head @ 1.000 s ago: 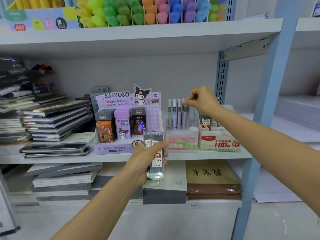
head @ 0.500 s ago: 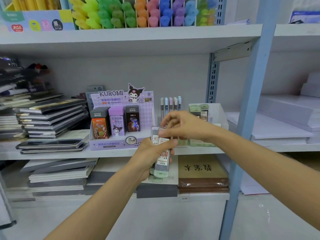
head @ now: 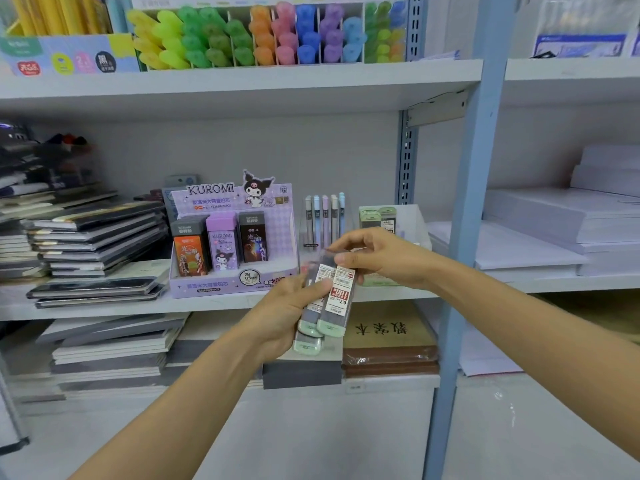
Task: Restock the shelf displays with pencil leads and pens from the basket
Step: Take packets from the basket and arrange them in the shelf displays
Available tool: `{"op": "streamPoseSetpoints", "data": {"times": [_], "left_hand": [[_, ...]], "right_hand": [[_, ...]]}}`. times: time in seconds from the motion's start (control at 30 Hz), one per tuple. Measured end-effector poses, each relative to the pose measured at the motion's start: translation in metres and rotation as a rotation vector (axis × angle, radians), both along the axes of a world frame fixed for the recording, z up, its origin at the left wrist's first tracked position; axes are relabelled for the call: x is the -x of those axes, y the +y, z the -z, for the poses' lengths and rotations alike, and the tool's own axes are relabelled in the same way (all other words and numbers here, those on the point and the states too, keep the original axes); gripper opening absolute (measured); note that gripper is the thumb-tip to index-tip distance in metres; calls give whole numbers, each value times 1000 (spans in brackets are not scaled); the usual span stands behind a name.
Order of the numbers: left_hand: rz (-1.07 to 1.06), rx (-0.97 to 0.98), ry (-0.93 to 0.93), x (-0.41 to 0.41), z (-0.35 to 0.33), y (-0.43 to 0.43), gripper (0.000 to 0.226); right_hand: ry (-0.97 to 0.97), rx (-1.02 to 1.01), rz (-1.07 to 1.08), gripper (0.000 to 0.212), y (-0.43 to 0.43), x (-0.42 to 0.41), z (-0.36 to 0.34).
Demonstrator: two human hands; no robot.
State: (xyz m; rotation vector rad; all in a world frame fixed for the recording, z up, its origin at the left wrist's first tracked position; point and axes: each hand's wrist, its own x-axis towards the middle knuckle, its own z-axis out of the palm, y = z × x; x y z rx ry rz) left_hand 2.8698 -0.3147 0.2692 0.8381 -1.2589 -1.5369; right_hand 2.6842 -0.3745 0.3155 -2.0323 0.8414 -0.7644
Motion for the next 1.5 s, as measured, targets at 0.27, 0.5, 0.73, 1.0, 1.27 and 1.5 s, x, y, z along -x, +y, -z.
{"op": "streamPoseSetpoints", "data": {"times": [0.27, 0.5, 0.73, 1.0, 1.27, 1.5], "left_hand": [[-257, 3, 45, 4, 1, -5, 58], [-314, 35, 69, 9, 5, -10, 51], [-333, 129, 258, 22, 5, -14, 44], [-499, 141, 236, 28, 10, -19, 31], [-450, 225, 17, 39, 13, -22, 20], [-218, 44, 108, 41, -1, -23, 33]], "right_hand": [[-315, 9, 258, 15, 0, 14, 2], [-198, 14, 166, 20, -1, 32, 26], [-413, -3, 295, 19, 3, 23, 38], [-208, -15, 141, 21, 6, 35, 43], [-83, 342, 147, 50, 13, 20, 35], [-17, 408, 159, 48, 6, 41, 5]]}}
